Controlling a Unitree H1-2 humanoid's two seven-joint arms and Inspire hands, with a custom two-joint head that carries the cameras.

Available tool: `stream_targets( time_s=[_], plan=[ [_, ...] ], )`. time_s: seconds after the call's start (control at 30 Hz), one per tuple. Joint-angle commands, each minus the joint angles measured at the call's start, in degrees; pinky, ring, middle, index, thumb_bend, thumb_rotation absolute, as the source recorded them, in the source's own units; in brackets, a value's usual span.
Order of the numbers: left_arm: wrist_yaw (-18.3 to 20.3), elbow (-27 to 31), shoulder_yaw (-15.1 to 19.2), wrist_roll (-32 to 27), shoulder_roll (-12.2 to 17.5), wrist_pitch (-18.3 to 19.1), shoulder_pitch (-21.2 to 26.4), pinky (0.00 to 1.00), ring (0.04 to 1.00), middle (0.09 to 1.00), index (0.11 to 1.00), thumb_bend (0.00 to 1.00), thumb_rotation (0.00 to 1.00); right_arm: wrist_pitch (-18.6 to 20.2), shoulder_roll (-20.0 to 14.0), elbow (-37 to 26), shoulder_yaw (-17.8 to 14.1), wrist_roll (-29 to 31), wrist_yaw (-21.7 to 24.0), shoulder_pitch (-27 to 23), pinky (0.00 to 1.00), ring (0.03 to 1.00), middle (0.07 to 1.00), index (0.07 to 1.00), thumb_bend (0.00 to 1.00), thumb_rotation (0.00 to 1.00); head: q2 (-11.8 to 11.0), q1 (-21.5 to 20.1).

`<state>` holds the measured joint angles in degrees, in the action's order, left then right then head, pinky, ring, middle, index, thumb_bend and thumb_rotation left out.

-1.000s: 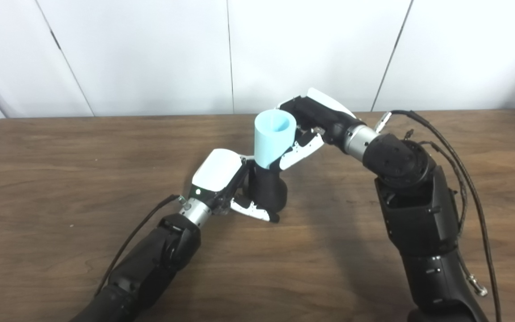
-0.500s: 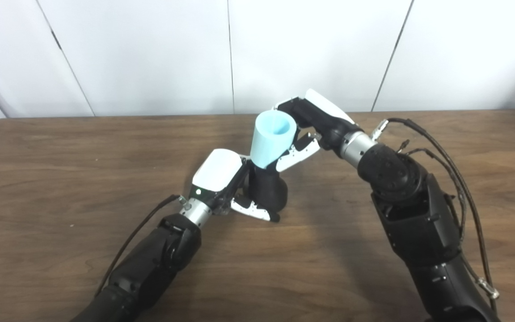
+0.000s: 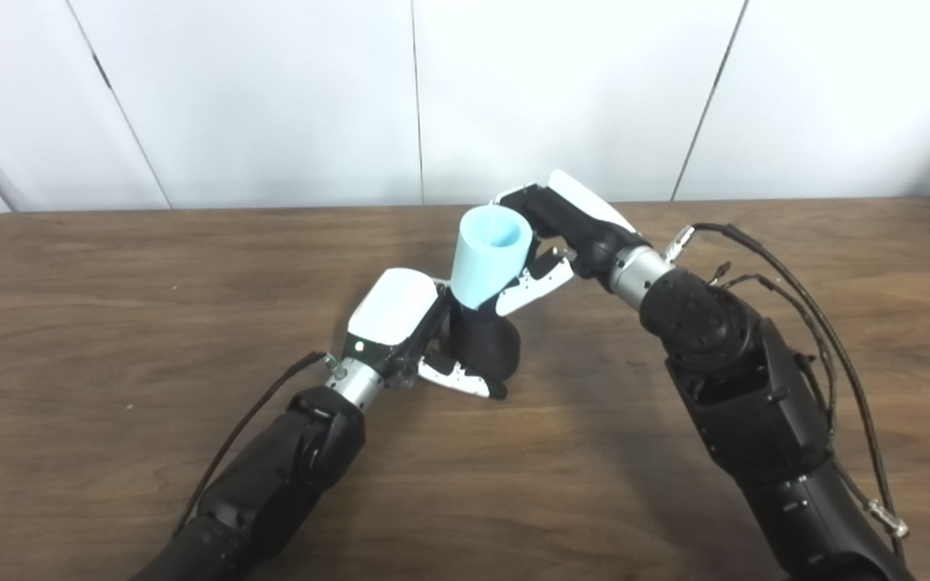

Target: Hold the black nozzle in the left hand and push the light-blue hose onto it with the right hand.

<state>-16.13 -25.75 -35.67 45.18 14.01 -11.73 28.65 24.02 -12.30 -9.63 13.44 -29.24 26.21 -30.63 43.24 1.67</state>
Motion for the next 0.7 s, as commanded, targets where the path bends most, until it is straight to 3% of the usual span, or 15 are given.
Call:
stream_targets(
  time_s=[0.0,0.4,0.67],
  plan=[
    [7.71,-2.78,-4.16,1.02,-0.54,-0.09,-6.79,0.29,0.371,0.404,0.494,0.52,0.0,-0.07,-1.41,0.16,0.36,-0.6,-0.88,-0.92,0.39,0.451,0.503,0.469,0.52,0.0,0.13,0.0],
    [8.5,-2.59,-4.16,0.62,-0.1,-0.02,-6.58,0.32,0.397,0.412,0.497,0.52,0.0,1.54,-3.52,-1.31,-1.04,0.7,-0.81,-2.8,0.36,0.451,0.495,0.476,0.52,0.0,0.31,-0.25],
    [7.91,-2.73,-4.12,0.49,-0.04,-0.53,-6.72,0.29,0.375,0.403,0.494,0.52,0.0,2.63,-4.36,-2.31,0.07,0.75,0.94,-2.09,0.35,0.437,0.484,0.492,0.52,0.0,0.48,-0.2]
  ],
)
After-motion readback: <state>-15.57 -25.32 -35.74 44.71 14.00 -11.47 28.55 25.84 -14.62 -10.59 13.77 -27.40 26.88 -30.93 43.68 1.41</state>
